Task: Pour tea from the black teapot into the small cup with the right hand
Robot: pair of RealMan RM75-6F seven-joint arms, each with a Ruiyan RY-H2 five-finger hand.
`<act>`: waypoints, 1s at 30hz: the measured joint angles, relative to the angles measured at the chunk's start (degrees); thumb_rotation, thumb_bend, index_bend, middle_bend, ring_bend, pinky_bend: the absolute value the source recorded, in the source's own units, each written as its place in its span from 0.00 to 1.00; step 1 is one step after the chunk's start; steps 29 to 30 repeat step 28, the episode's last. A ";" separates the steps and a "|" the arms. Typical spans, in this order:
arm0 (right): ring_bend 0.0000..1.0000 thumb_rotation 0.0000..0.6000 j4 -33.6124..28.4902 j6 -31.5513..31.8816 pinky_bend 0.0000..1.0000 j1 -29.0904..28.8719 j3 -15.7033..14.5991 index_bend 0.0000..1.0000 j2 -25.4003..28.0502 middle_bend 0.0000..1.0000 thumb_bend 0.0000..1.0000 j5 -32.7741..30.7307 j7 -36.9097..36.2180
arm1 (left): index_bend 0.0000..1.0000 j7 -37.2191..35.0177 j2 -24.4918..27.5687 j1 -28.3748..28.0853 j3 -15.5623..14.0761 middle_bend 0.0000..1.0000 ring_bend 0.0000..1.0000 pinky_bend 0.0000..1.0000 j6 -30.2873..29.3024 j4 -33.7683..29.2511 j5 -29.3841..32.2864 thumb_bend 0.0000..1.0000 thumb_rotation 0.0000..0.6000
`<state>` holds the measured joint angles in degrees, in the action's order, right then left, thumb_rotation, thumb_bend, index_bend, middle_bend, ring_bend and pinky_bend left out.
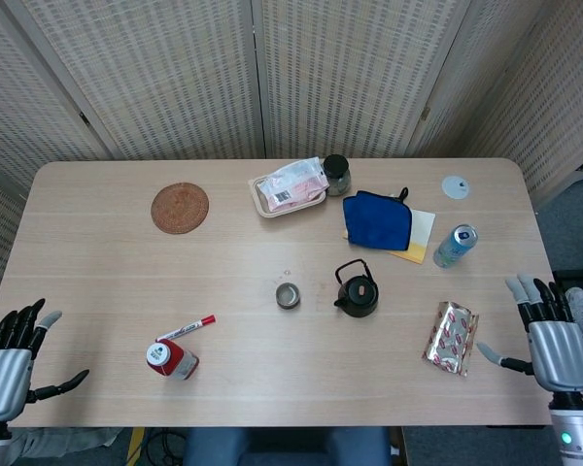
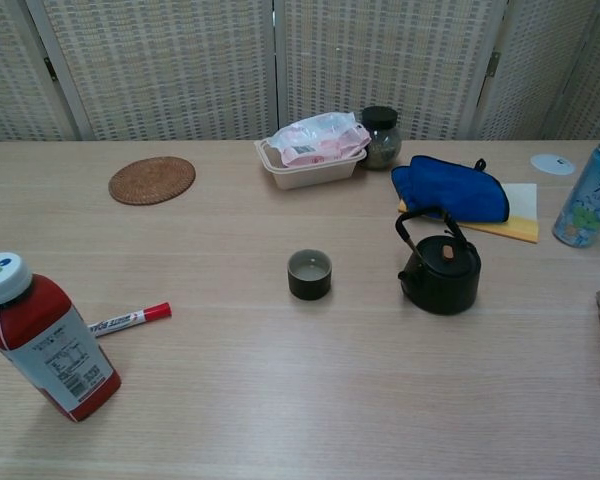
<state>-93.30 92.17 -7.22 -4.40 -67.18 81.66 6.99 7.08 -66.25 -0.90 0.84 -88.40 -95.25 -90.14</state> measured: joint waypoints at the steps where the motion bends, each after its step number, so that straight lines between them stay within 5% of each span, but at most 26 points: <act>1: 0.00 0.54 0.21 0.04 0.00 0.37 0.02 0.04 -0.11 0.05 0.00 0.12 -0.08 | 0.15 0.30 -0.11 -0.04 0.06 0.00 0.00 0.00 -0.04 -0.01 0.02 0.00 0.75; 3: 0.00 0.54 0.77 0.08 0.00 0.96 0.17 0.04 -0.43 0.05 0.00 0.50 -0.43 | 0.15 1.18 -0.27 -0.11 0.13 0.00 0.00 0.00 -0.09 0.05 0.02 0.00 1.00; 30: 0.00 0.59 -0.53 -2.28 0.00 3.98 3.41 0.04 -1.43 0.08 0.00 1.93 -0.43 | 0.15 4.96 -1.73 -0.58 0.19 0.00 0.00 0.00 -0.01 0.42 1.13 0.00 1.00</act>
